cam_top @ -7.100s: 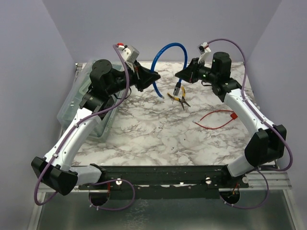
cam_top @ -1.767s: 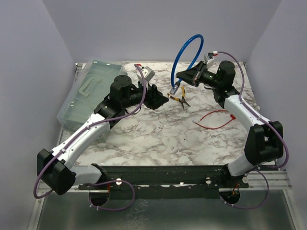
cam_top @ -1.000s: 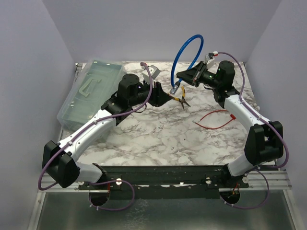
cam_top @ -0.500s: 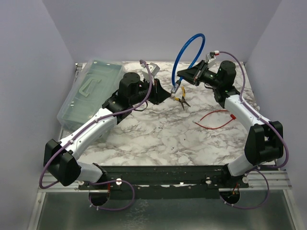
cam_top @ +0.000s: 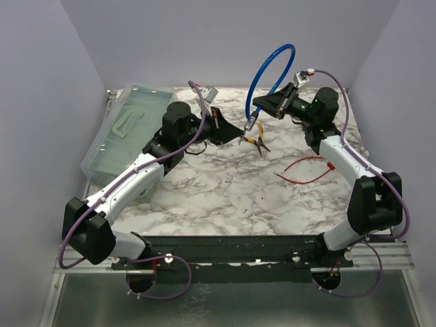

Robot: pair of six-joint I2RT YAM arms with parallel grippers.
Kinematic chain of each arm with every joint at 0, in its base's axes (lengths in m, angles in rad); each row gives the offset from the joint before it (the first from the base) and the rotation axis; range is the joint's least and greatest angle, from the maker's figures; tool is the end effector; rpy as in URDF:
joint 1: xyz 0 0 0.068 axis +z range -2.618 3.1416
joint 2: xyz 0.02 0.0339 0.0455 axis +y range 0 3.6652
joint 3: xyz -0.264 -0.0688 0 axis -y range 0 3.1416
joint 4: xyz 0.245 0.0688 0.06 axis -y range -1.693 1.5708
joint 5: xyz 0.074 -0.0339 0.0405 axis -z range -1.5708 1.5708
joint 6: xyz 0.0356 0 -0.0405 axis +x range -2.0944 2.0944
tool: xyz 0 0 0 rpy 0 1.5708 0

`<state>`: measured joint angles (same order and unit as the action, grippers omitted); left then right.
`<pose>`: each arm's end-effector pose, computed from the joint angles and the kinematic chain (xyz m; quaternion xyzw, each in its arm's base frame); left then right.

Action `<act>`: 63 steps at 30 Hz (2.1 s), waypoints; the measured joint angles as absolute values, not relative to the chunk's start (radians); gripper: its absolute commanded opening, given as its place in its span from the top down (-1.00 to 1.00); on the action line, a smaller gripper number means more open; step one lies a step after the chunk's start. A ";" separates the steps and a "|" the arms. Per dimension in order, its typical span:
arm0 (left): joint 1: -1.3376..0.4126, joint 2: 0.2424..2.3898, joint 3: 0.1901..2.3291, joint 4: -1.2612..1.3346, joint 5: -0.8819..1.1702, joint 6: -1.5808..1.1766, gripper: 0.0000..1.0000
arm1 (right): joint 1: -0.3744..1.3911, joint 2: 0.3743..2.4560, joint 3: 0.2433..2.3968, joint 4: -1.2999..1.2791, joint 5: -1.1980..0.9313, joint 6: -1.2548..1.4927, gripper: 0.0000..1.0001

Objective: Lock with the key
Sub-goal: Lock the lock.

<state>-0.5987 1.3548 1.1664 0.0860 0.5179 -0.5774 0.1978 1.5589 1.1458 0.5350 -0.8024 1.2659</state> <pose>0.2542 -0.1947 0.3737 0.1792 0.7158 -0.5174 0.4334 0.3512 0.0965 0.3461 0.0588 0.6740 0.6532 0.3399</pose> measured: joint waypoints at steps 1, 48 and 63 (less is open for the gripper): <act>-0.590 1.355 1.158 0.104 0.534 -0.598 0.94 | 0.197 1.559 1.145 0.542 -0.804 1.268 0.99; -0.598 1.396 1.203 0.036 0.545 -0.550 0.70 | 0.194 1.559 1.126 0.570 -0.807 1.258 0.99; -0.584 1.396 1.139 0.175 0.593 -0.674 1.00 | 0.186 1.557 1.125 0.656 -0.841 1.292 0.99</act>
